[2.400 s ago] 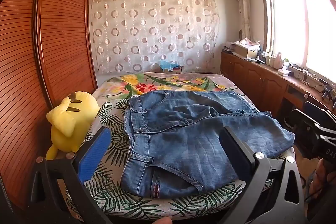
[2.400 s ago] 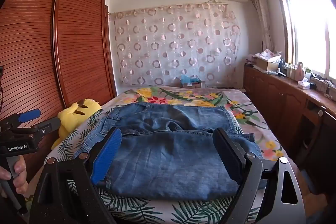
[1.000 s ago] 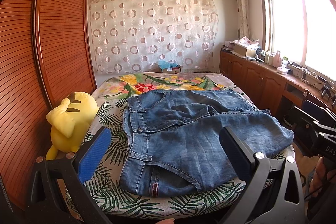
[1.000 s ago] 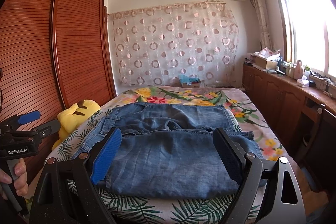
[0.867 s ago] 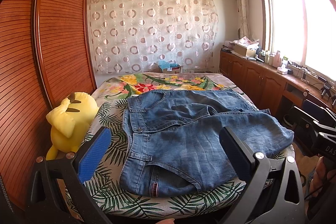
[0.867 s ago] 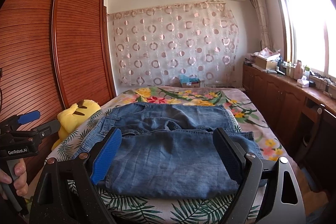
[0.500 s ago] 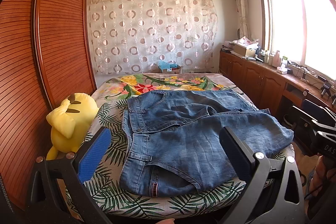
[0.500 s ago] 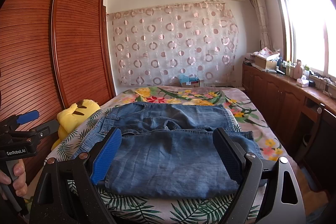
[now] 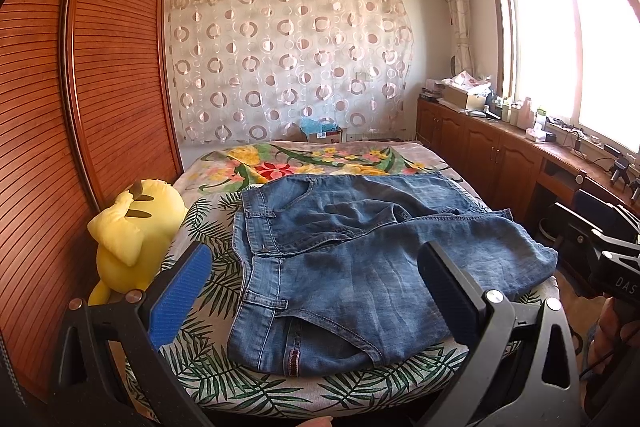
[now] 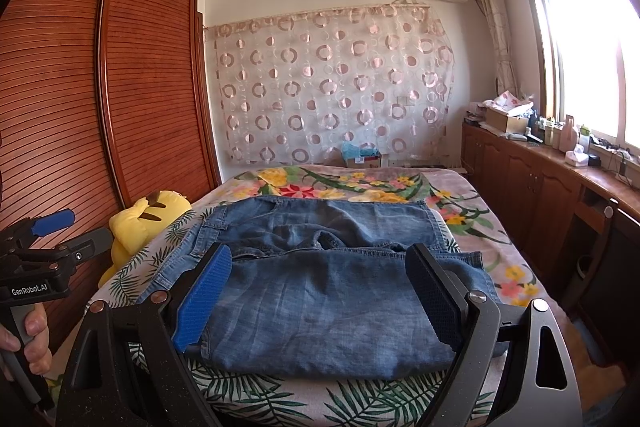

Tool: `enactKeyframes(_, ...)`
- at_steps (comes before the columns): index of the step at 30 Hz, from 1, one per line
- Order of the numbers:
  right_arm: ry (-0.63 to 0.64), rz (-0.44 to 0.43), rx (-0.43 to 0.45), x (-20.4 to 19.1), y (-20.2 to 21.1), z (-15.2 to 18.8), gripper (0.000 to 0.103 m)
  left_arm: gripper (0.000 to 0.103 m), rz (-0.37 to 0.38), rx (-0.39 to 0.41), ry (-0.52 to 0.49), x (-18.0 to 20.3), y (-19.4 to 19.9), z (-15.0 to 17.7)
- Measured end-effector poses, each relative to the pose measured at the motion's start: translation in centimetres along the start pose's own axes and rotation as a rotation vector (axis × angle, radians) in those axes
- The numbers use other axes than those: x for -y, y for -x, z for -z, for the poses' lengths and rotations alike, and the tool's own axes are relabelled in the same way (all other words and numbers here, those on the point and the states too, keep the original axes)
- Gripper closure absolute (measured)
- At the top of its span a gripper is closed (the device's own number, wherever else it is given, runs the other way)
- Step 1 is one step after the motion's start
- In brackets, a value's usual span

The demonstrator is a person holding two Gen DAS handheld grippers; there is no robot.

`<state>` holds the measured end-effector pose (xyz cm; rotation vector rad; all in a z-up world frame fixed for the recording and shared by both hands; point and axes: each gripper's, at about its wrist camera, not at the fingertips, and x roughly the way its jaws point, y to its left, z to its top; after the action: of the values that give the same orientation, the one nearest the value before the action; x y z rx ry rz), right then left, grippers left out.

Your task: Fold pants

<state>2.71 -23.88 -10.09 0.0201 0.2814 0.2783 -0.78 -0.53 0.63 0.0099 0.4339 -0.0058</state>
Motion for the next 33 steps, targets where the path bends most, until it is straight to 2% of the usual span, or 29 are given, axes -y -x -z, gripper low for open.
enactKeyframes(21,-0.003,-0.002,-0.002,-0.1,-0.2,0.0,0.013,0.0,0.0,-0.006,-0.002,0.2,0.5,-0.6)
enactKeyframes(28,0.0,-0.001,-0.014,0.1,-0.7,0.5,0.013,0.0,-0.013,-0.001,0.014,-0.8,-1.0,-0.9)
enactKeyframes(33,0.002,-0.014,-0.041,0.4,-1.5,1.1,0.013,0.0,-0.023,-0.019,0.002,-1.1,-3.2,0.8)
